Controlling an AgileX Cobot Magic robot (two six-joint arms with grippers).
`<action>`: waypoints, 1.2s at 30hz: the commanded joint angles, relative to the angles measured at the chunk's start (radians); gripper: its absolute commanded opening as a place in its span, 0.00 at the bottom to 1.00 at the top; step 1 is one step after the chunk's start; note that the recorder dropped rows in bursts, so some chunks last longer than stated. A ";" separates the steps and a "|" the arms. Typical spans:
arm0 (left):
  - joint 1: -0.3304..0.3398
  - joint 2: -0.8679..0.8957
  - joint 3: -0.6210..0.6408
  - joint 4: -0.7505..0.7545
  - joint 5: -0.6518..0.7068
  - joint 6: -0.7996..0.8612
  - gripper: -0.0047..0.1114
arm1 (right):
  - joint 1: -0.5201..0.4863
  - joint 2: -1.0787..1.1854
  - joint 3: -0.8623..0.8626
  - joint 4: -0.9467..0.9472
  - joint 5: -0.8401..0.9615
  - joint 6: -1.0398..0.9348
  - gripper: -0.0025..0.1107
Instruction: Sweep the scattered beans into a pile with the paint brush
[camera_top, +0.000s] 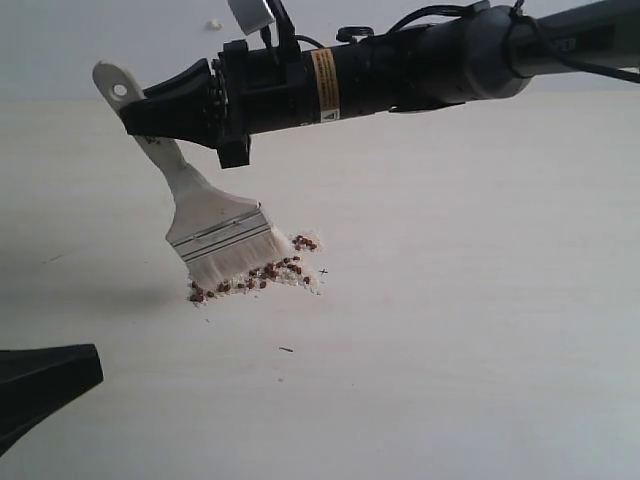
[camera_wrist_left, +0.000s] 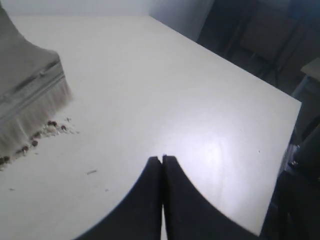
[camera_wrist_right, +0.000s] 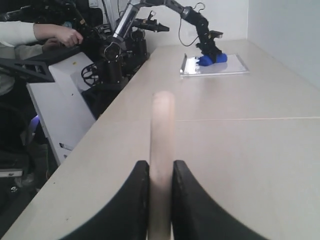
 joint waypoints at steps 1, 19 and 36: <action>0.001 -0.006 0.004 -0.107 0.008 0.032 0.04 | -0.001 -0.039 -0.004 -0.064 -0.009 0.050 0.02; 0.235 -0.392 -0.159 -0.049 -0.210 -0.382 0.04 | -0.065 -0.059 -0.004 -0.116 -0.009 0.099 0.02; 0.251 -0.490 0.004 -0.107 -0.521 -0.523 0.04 | -0.065 -0.049 -0.004 -0.070 -0.009 0.000 0.02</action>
